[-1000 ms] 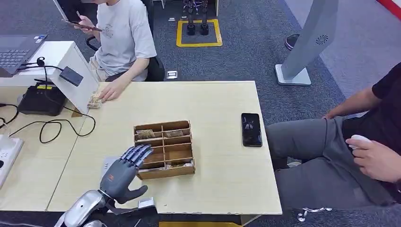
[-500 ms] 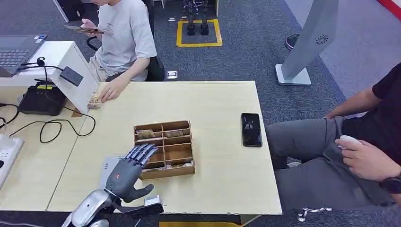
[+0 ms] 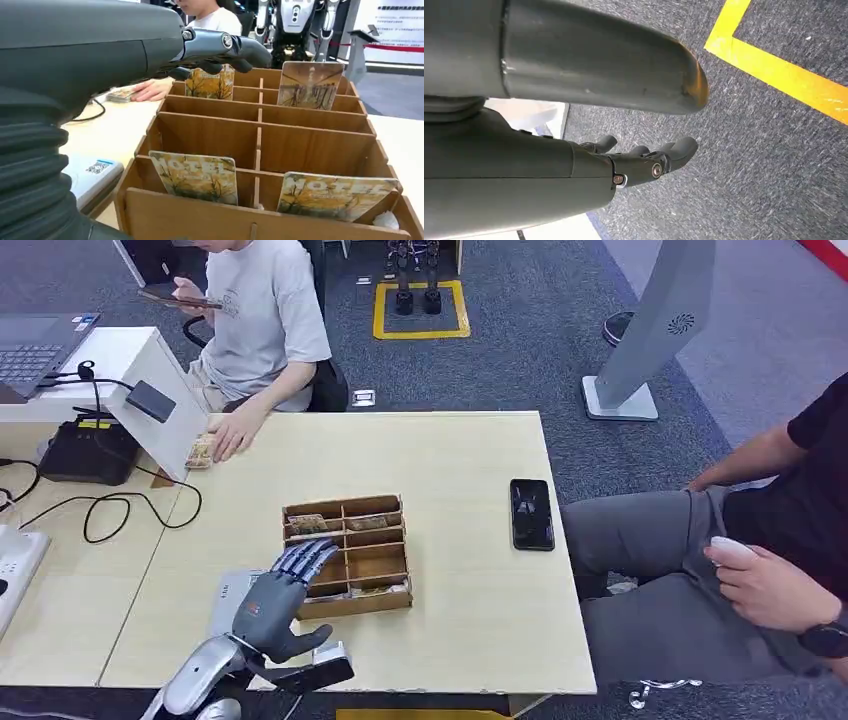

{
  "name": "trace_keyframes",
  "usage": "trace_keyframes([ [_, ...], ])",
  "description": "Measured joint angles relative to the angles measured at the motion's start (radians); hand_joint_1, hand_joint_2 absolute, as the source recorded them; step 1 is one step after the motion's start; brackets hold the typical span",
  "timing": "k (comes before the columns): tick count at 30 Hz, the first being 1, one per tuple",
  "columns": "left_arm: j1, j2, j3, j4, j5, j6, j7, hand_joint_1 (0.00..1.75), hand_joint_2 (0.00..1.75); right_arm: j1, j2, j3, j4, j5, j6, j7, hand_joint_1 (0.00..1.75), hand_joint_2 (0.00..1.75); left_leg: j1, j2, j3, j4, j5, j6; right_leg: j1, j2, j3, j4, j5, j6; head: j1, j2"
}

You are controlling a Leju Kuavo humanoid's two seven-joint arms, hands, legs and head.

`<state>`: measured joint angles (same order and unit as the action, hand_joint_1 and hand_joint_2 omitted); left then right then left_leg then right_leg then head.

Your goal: Pass the card to the sensor for recognition and then transmit it.

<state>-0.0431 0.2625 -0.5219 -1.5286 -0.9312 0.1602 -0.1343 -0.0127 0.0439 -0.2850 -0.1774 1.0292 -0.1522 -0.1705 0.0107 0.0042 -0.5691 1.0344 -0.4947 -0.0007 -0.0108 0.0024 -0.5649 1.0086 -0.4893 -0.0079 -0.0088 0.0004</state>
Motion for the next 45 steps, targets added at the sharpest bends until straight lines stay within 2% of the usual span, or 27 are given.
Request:
trace_keyframes([
  [1, 0.000, -0.002, 0.000, 0.004, 0.003, 0.001, 0.001, 0.00, 1.75, 0.000, 0.000, 0.000, 0.000, 0.000, 0.000, 0.000, 0.00, 0.00, 0.000, 0.000, 0.000, 0.000, 0.000, 0.000, 0.000, 0.000, 0.000, 0.000, 0.000, 0.000, 0.000, 0.000],
  [2, 0.000, -0.003, 0.000, 0.006, 0.004, 0.001, 0.002, 0.47, 1.75, 0.000, 0.000, 0.000, 0.000, 0.000, 0.000, 0.000, 0.00, 0.00, 0.000, 0.000, 0.000, 0.000, 0.000, 0.000, 0.000, 0.000, 0.000, 0.000, 0.000, 0.000, 0.000, 0.000],
  [3, 0.000, -0.004, 0.000, 0.008, 0.006, 0.001, 0.003, 1.45, 1.75, 0.000, 0.000, 0.000, 0.000, 0.000, 0.000, 0.000, 0.00, 0.00, 0.000, 0.000, 0.000, 0.000, 0.000, 0.000, 0.000, 0.000, 0.000, 0.000, 0.000, 0.000, 0.000, 0.000],
  [5, 0.000, -0.007, 0.001, 0.014, 0.005, 0.001, 0.006, 1.45, 1.75, 0.000, 0.000, 0.000, 0.000, 0.000, 0.000, -0.002, 0.00, 0.00, 0.000, 0.000, 0.000, 0.000, 0.000, 0.000, 0.000, 0.000, 0.000, 0.000, 0.000, 0.000, 0.000, 0.000],
  [6, 0.000, -0.007, 0.002, 0.016, 0.005, 0.001, 0.006, 1.75, 1.75, 0.000, 0.000, 0.000, 0.000, 0.000, 0.000, -0.003, 0.00, 0.00, 0.000, 0.000, 0.000, 0.000, 0.000, 0.000, 0.000, 0.000, 0.000, 0.000, 0.000, 0.000, 0.000, 0.000],
  [27, -0.006, -0.012, 0.021, 0.044, -0.008, 0.010, 0.012, 1.75, 1.75, 0.000, 0.000, -0.007, 0.000, 0.011, -0.007, -0.018, 0.00, 0.00, 0.000, 0.000, 0.000, 0.000, 0.000, 0.000, 0.000, 0.000, 0.000, 0.000, 0.000, 0.000, 0.000, 0.000],
  [32, -0.025, 0.002, 0.029, 0.044, 0.055, -0.016, -0.027, 1.75, 1.75, 0.000, 0.000, -0.008, 0.000, 0.015, -0.007, -0.025, 0.00, 0.00, 0.000, 0.000, 0.000, 0.000, 0.000, 0.000, 0.000, 0.000, 0.000, 0.000, 0.000, 0.000, 0.000, 0.000],
  [35, -0.059, 0.058, 0.045, -0.017, 0.159, -0.065, -0.067, 1.75, 1.75, 0.000, 0.000, -0.012, 0.000, 0.016, -0.008, -0.030, 0.00, 0.00, 0.001, 0.000, 0.000, 0.000, 0.001, -0.001, 0.000, 0.000, 0.000, 0.000, 0.000, 0.000, 0.000, 0.000],
  [39, -0.156, 0.197, 0.111, -0.151, 0.291, -0.177, -0.092, 1.75, 1.75, 0.001, 0.000, -0.026, 0.000, 0.013, -0.007, -0.038, 0.00, 0.00, 0.001, 0.000, 0.000, 0.000, 0.001, -0.001, 0.001, -0.001, 0.000, 0.001, 0.001, -0.001, 0.000, 0.000],
  [43, -0.213, 0.295, 0.197, -0.264, 0.352, -0.228, -0.096, 1.75, 1.75, 0.002, 0.000, -0.033, 0.000, 0.014, -0.003, -0.034, 0.00, 0.00, 0.001, 0.000, 0.000, 0.000, 0.002, -0.002, 0.001, 0.000, 0.000, 0.002, 0.001, -0.001, 0.000, 0.000],
  [45, -0.232, 0.321, 0.230, -0.295, 0.359, -0.236, -0.096, 1.75, 1.75, 0.002, 0.000, -0.034, 0.000, 0.014, -0.002, -0.028, 0.00, 0.00, 0.001, 0.000, 0.000, 0.000, 0.002, -0.002, 0.001, 0.000, 0.000, 0.001, 0.000, -0.001, 0.000, 0.000],
])
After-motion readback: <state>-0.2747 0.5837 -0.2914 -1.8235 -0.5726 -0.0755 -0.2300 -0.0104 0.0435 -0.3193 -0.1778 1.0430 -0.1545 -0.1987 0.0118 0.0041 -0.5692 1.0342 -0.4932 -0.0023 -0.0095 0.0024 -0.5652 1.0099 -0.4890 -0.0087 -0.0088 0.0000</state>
